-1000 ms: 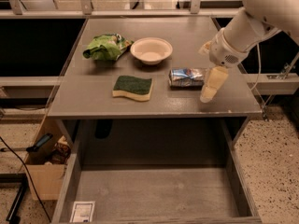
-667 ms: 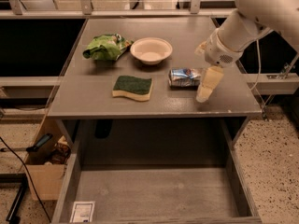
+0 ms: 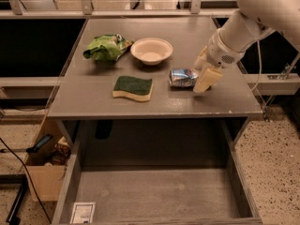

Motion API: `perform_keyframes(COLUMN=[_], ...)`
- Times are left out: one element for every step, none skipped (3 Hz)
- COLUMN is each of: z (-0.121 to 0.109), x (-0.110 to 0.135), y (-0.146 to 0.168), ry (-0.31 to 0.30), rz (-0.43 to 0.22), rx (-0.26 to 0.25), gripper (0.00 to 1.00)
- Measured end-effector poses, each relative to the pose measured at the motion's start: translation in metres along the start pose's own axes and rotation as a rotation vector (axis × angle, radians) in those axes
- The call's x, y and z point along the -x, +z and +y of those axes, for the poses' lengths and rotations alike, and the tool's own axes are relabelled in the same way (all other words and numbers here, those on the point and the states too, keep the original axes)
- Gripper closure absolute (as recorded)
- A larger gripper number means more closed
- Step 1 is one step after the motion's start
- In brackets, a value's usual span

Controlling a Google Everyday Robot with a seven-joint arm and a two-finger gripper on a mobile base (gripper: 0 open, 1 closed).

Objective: Place redbull can into top drawer

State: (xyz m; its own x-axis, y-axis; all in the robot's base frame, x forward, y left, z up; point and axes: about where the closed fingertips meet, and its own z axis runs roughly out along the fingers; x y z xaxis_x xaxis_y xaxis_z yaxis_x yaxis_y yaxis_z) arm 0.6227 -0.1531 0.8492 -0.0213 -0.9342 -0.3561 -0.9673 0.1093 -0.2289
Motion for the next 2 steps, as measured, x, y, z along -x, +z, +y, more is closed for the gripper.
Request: perform_keyframes(z=[0.0000,0.0000], x=[0.0000,0.0000], y=[0.0000,0.0000], ry=[0.000,0.000], rz=[0.000,0.000], rx=[0.000,0.000], gripper=[0.63,0.87])
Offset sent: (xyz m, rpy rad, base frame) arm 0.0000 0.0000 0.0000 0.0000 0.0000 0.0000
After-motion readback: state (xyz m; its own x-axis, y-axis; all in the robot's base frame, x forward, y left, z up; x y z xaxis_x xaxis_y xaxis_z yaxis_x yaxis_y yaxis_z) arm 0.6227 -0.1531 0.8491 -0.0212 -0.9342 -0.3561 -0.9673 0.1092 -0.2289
